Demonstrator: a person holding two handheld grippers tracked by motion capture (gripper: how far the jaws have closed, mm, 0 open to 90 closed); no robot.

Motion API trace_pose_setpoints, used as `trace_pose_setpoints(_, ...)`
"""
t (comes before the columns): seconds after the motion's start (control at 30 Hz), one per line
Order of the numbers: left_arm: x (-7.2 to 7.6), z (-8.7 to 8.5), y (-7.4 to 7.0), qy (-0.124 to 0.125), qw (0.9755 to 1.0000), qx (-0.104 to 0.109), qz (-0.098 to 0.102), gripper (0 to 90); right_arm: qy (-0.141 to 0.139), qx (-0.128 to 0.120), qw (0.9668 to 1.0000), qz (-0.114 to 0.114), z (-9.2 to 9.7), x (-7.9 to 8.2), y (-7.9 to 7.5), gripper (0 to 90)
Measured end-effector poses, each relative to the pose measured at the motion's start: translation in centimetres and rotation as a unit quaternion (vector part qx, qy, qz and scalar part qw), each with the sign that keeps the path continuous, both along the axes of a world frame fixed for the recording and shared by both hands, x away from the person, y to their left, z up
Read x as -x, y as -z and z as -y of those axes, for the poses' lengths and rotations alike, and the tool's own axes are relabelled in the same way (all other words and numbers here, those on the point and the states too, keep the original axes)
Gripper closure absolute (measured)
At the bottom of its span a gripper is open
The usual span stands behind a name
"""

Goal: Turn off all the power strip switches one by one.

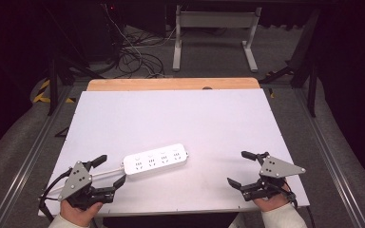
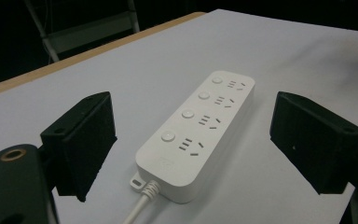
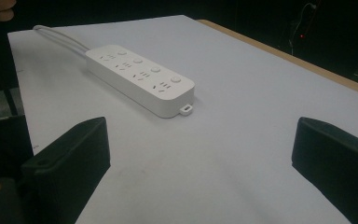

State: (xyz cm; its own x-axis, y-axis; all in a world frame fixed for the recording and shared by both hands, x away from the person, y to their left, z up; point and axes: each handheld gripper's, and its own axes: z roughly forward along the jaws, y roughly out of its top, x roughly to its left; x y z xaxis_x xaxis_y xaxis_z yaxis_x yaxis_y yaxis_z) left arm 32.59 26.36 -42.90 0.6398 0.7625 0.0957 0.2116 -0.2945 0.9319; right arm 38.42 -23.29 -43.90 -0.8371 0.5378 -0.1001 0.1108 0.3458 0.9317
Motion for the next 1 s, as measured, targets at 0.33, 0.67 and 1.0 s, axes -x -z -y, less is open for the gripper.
trace_pose_setpoints(0.33,0.2,0.0,-0.2,-0.004,0.9999,-0.009,0.009,17.2,-0.003,0.004,1.0,0.0,-0.2,-0.1,0.1,5.2)
trace_pose_setpoints(0.67,0.4,-0.1,-0.8,0.01,0.9999,-0.012,-0.003,30.5,-0.007,0.006,1.0,-0.002,-0.3,-0.1,0.1,5.6)
trace_pose_setpoints(1.0,-0.3,-0.6,-2.4,0.005,0.9989,0.012,-0.046,39.8,-0.012,0.007,0.9999,-0.003,-0.5,-0.1,0.1,5.8)
